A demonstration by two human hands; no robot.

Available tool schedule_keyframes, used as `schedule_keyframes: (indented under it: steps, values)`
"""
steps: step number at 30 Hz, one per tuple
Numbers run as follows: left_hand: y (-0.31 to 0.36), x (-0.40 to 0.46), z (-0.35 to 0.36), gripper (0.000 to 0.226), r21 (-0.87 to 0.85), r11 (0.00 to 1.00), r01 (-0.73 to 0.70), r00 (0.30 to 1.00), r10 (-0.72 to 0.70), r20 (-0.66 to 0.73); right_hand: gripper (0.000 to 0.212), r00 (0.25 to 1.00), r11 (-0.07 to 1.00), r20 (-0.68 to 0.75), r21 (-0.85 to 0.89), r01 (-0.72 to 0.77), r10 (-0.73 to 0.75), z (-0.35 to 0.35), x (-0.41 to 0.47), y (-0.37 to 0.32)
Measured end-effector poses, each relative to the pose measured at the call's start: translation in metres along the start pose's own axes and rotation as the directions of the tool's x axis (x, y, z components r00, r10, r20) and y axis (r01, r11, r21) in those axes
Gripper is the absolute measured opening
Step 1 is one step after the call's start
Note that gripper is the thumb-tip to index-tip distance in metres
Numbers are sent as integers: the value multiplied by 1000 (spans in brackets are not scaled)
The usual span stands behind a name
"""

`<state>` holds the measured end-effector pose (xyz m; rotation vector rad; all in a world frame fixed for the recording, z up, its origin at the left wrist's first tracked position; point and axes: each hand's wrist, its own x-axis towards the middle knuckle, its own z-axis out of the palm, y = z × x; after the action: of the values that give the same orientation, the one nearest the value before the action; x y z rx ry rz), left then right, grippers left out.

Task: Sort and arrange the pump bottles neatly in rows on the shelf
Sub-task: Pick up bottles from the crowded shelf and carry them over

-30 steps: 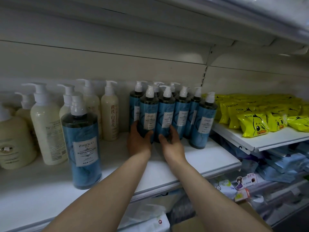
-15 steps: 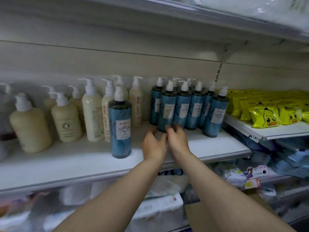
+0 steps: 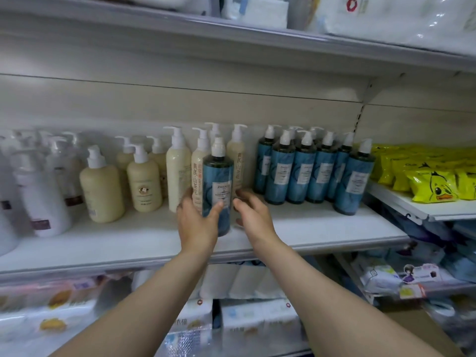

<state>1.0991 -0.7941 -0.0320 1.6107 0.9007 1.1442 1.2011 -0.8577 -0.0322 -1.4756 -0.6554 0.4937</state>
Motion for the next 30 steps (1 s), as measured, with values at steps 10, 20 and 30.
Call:
schedule_keyframes:
  steps: [10,20,30]
  values:
    - [7,8,25,55,-97,994,46,962,-18,274,26,995,997,-70,-30,70,-72,-35,10,11]
    - [20,2,120,61,-139,988,66,908,-2,418,26,969,999,-245,40,36,-25,-116,25,13]
    - [28,-8,202,64,-149,988,36,870,42,490,43,924,992,-381,123,25,24,-187,40,15]
